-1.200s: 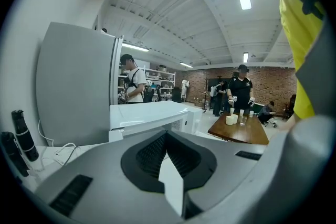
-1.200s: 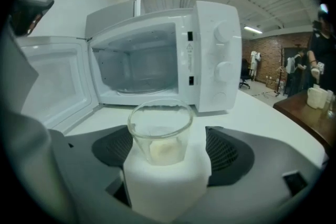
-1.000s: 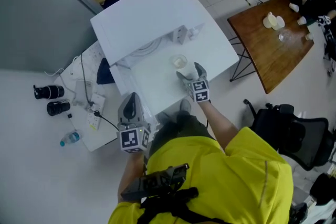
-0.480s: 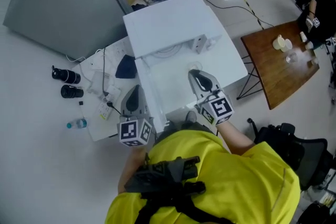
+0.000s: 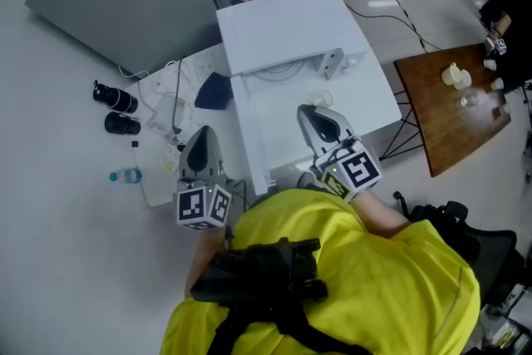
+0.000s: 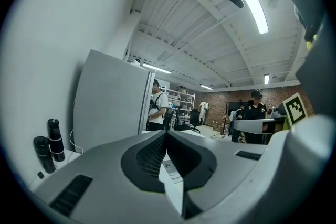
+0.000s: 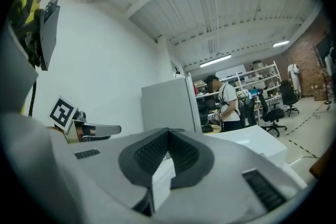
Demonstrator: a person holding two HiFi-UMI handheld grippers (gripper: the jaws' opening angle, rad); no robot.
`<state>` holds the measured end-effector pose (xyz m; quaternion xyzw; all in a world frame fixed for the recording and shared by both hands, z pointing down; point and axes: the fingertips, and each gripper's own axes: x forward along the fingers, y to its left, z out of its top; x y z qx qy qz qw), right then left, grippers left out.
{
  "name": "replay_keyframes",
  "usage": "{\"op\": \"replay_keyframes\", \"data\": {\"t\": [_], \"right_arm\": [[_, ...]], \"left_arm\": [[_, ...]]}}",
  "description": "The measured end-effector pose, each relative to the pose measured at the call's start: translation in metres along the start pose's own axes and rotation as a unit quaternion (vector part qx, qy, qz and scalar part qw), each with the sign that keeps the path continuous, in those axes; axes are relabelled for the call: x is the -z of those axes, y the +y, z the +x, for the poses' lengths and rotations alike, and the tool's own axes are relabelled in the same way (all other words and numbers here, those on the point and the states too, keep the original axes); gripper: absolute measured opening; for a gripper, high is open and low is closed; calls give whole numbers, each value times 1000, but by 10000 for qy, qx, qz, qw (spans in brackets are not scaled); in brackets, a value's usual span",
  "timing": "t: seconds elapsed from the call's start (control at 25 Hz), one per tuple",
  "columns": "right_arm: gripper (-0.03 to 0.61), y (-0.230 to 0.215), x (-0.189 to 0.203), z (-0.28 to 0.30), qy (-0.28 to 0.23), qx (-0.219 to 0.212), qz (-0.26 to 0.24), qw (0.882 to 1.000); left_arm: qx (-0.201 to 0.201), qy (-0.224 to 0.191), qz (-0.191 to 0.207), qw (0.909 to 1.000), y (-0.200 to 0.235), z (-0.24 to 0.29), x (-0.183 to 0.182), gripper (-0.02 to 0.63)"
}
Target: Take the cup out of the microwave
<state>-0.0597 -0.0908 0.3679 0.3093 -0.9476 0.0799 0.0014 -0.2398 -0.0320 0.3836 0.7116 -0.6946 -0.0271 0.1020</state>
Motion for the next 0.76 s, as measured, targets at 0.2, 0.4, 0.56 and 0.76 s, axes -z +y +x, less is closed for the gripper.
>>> {"op": "replay_keyframes", "data": {"t": [0.2,0.4,0.56,0.76], "right_arm": [[3,9,-7,7,-91,-71,-116,9999],[3,16,-6,14,-88,-116,-63,9999],[3,19,-4,20,-49,-129,-50,9999],[3,24,0,26,0,-157,-18,9999]], "left_arm": [[-30,9,48,10000,5,-4,2,0],[0,1,89,10000,7,-4,2,0],[45,25,68,10000,9,-3,4,0],[94,68,25,9999,13,-3,5,0]]}}
